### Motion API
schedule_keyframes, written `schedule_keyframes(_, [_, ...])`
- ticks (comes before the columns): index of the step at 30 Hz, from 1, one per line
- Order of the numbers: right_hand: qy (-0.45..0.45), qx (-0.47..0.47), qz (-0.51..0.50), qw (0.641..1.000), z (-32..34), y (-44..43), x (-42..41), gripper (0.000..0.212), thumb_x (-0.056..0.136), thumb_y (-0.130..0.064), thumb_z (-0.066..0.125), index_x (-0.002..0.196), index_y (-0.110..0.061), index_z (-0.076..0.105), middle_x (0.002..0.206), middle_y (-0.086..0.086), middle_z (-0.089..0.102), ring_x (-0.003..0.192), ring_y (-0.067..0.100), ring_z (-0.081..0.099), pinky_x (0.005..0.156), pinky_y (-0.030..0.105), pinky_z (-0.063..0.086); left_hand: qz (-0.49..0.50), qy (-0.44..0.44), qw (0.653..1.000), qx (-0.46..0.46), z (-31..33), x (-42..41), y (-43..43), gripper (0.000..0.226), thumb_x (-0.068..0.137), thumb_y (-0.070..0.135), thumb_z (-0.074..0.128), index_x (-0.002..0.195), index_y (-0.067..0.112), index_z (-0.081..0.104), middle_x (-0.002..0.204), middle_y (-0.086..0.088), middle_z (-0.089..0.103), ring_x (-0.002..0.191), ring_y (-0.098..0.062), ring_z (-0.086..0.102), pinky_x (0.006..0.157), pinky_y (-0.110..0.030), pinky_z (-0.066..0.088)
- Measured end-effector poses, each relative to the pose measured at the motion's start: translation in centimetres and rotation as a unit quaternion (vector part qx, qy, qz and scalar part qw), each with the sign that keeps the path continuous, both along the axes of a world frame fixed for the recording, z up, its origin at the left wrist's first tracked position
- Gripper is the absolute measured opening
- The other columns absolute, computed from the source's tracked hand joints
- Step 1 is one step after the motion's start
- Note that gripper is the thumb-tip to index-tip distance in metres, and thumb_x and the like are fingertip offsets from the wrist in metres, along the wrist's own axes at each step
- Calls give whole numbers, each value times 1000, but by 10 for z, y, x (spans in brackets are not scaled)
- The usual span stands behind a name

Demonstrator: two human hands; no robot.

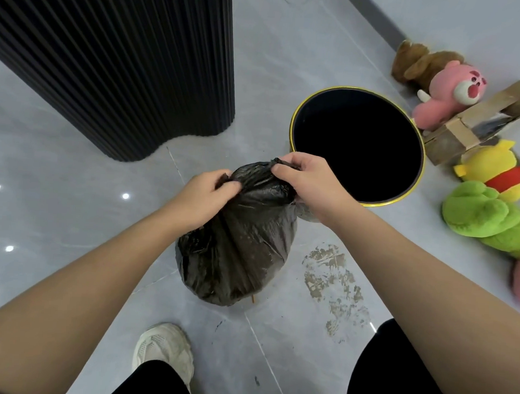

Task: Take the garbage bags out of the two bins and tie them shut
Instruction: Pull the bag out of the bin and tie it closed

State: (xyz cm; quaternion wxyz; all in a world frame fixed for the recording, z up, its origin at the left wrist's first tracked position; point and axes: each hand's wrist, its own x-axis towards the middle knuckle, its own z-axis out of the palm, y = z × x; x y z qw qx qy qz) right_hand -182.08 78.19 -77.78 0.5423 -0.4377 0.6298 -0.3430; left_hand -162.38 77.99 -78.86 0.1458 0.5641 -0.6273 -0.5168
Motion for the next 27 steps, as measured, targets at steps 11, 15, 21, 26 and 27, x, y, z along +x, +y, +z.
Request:
schedule_keyframes(11, [-203, 41, 33, 978, 7, 6, -11, 21, 96, -19, 53, 116, -15, 58, 120, 7, 64, 114, 19, 61, 101, 37, 48, -14, 55, 997, 54, -2, -10, 3, 20, 98, 20, 50, 85, 22, 65, 81, 9, 68, 68, 6, 64, 63, -7, 47])
schedule_keyframes(15, [39, 44, 289, 955, -9, 21, -15, 60, 86, -36, 67, 138, -22, 42, 136, -12, 52, 122, -2, 49, 106, 24, 39, 14, 87, 993, 78, -2, -1, 1, 20, 98, 19, 47, 86, 21, 63, 83, 8, 67, 69, 4, 64, 66, -13, 48])
schedule_keyframes(21, [93, -57, 162, 981, -34, 24, 21, 24, 97, -21, 52, 113, -5, 62, 105, 4, 68, 102, 15, 61, 93, 36, 47, 58, 63, 995, 58, 6, 0, -4, 20, 96, 29, 51, 85, 21, 66, 87, 5, 69, 79, -7, 65, 73, -22, 50])
schedule_keyframes(26, [3, -22, 158, 987, -23, 20, 33, 31, 102, -24, 40, 127, -14, 52, 127, 2, 59, 120, 14, 53, 107, 34, 39, 112, 0, 994, -4, 8, 10, -13, 30, 94, 34, 55, 89, 8, 69, 92, -5, 71, 87, -20, 65, 86, -36, 50])
schedule_keyframes(27, [18, -17, 182, 983, -23, 21, 34, 34, 100, -32, 43, 130, -18, 51, 128, -1, 59, 120, 13, 53, 107, 35, 39, 103, -7, 995, -12, 8, 9, -13, 32, 94, 33, 55, 90, 4, 68, 92, -8, 71, 87, -22, 65, 86, -38, 50])
